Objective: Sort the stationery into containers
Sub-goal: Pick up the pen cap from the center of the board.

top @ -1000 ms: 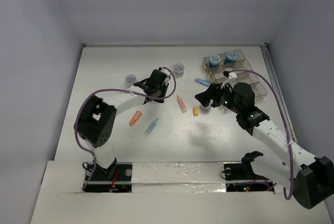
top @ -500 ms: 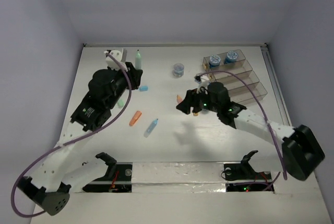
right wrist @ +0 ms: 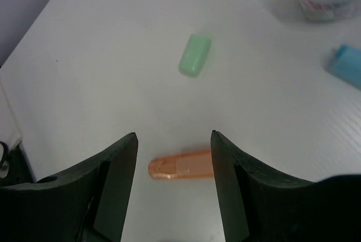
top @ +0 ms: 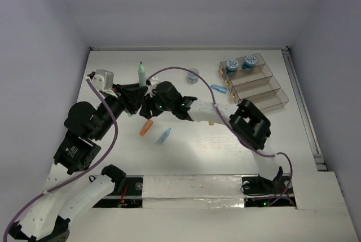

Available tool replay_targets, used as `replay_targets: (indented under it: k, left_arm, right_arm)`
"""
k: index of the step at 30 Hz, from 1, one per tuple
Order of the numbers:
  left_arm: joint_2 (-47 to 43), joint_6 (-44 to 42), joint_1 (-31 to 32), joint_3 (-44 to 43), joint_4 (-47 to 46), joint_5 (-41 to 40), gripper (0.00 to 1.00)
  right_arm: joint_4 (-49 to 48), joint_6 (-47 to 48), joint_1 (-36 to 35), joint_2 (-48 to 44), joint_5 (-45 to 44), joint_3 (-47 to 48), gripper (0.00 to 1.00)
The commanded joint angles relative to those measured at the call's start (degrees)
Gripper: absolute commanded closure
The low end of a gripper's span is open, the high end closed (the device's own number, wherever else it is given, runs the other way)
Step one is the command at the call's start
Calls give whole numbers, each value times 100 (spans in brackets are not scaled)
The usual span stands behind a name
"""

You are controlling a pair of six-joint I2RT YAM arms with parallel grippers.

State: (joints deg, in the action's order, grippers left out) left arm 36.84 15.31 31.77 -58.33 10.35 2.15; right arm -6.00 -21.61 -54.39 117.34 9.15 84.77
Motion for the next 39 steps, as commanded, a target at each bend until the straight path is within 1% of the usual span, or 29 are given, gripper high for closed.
replay_targets:
  k: [1,2,3,5,6,7,8,9,10,13,17,22,26,27,29,31,33,35,38,39]
  left_arm:
    - [-177,-107,-4,76,-200,207,100]
    - [-212,-133,-4,110,-209,241,100]
    - [-273,-151,-4,137,-235,259,100]
    - [-326,-186,-4,207,-323,373,100]
    - [-335,-212,-4,225,-358,391,100]
    - [-344,-248,-4,243,-376,400,100]
    - [-344,-257,-4,286,-402,443,100]
    - [-362,-257,-4,321,-472,479,100]
    - [-362,-248,-4,339,-516,557,100]
    - [-344,-195,-4,436,-674,839,100]
    - [-344,-248,-109,506,-692,866,100]
    - [-335,-257,-180,603,-736,944,100]
    - [-318,-213,-390,691,-798,1112,100]
    - [-309,-213,-443,700,-806,1173,100]
    - [-326,-195,-444,717,-833,1200,100]
    - [-327,-195,-496,735,-850,1217,100]
    - [-309,-186,-496,761,-842,1226,100]
    - [-291,-186,-496,787,-842,1217,100]
    - [-265,-186,-549,814,-850,1226,100]
    - [-274,-204,-549,823,-850,1217,100]
  right_arm:
    - [580,472,-124,839,-343,1214,39]
    - [843,551,-177,1035,-430,1504,37]
    - [1020,691,-177,1228,-475,2116,35]
    - [1495,815,-229,1789,-528,2700,32]
    - [1627,885,-230,1975,-545,3268,31]
    - [1933,921,-230,2151,-563,3561,30]
    - [2066,947,-230,2492,-572,3834,30]
    - [2172,991,-230,2652,-598,4071,30]
    - [2278,1009,-230,2793,-598,4509,30]
    - [2577,1036,-230,3233,-616,5091,29]
    - [2551,1071,-344,3497,-616,5260,29]
    - [2499,1080,-344,3664,-686,5295,32]
    - [2437,1281,-511,3726,-1116,5269,37]
    - [2419,1325,-511,3726,-1195,5251,40]
    - [2271,1326,-511,3682,-1178,5094,43]
    - [2025,1352,-511,3490,-1170,4692,47]
    - [1717,1378,-511,3305,-1178,4496,60]
    - [1576,1431,-511,3234,-1213,4390,68]
    - [1549,1484,-511,3208,-1249,4416,71]
    - [1540,1493,-511,3181,-1249,4399,75]
